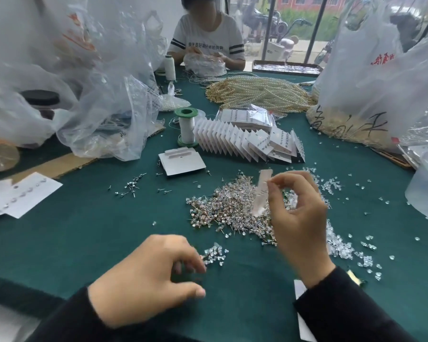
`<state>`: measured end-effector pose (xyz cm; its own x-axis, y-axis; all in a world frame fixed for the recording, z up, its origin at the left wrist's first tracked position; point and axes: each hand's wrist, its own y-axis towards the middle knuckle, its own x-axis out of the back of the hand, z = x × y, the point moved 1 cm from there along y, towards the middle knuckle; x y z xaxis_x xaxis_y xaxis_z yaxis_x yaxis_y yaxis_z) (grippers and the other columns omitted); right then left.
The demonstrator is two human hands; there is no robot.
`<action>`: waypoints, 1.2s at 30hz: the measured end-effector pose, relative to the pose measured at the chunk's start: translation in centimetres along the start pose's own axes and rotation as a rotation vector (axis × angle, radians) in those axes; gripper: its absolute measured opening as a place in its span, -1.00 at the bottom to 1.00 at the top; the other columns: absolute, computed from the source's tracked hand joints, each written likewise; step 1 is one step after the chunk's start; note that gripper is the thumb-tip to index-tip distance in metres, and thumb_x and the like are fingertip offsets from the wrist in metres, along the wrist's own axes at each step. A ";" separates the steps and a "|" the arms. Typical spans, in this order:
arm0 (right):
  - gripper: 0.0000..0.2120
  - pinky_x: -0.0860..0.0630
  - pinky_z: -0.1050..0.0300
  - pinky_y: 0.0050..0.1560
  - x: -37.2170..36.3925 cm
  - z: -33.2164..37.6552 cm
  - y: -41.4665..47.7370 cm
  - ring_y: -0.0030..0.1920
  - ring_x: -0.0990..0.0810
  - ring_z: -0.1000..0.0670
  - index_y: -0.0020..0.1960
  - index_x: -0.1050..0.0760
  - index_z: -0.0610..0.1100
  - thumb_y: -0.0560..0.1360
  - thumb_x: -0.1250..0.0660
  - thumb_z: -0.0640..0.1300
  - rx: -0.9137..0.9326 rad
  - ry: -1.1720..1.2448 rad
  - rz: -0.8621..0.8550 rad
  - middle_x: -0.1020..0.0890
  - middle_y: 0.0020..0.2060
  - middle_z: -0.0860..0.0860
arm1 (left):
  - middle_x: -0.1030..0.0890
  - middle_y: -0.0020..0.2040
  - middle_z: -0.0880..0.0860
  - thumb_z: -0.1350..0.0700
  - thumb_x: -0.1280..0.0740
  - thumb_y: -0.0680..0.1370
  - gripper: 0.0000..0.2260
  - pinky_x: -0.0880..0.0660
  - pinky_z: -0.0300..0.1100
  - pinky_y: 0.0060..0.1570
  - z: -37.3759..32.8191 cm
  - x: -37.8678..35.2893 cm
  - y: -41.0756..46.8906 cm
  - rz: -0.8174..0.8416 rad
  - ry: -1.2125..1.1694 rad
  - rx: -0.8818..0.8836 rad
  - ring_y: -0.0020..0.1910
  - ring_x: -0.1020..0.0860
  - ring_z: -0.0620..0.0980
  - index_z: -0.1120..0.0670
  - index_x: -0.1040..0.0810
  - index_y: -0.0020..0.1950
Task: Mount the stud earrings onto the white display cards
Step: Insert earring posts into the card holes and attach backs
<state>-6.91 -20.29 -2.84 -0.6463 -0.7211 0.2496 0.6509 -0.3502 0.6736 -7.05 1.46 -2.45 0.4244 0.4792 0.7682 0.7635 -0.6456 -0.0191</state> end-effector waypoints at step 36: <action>-0.90 -0.56 0.21 -0.29 0.9 -0.5 0.5 -0.28 -0.60 0.04 -0.20 -0.58 -0.12 0.30 -0.34 -0.16 -0.704 0.643 0.123 -0.64 -0.32 0.02 | -0.62 -0.42 -0.12 0.19 -0.47 0.38 -0.96 -0.40 -0.48 -0.39 3.2 3.2 9.1 -0.032 -0.187 0.090 -0.45 -0.52 -0.30 0.06 -0.67 -0.26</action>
<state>-6.97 -21.45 -2.61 -0.3517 -0.8933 -0.2799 0.9249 -0.3777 0.0435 2.80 -0.94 -2.16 0.4756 0.6059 0.6378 0.8149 -0.5766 -0.0599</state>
